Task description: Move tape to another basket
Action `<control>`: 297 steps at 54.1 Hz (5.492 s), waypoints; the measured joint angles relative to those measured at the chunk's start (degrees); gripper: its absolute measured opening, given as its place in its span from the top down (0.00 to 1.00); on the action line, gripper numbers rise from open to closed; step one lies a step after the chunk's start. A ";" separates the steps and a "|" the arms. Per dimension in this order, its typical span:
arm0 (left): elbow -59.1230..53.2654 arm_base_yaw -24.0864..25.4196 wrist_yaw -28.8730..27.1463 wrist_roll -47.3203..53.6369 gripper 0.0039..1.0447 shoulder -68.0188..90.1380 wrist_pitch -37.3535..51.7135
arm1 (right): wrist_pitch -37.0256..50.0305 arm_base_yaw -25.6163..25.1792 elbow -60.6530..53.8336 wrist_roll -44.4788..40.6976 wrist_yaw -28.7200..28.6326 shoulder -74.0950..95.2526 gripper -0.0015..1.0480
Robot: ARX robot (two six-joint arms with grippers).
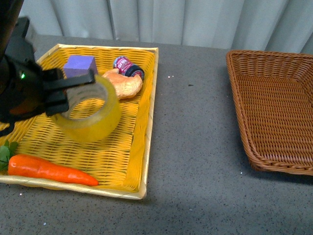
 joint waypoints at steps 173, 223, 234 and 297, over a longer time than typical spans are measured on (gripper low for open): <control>20.50 -13.77 -3.74 3.93 0.08 4.39 11.76 | -24.81 7.72 78.88 -2.67 -22.60 112.10 0.85; -2.54 -1.77 -13.27 -9.33 0.06 -11.43 22.18 | -19.65 -8.07 68.48 -12.35 -14.32 113.87 0.85; -4.11 1.75 -13.11 -8.24 0.06 -12.76 22.03 | -19.02 -6.91 69.44 -12.57 -12.61 119.16 0.85; -38.64 14.93 14.58 24.28 0.97 -46.31 40.57 | 57.35 -2.62 10.82 -0.02 -0.74 69.16 0.99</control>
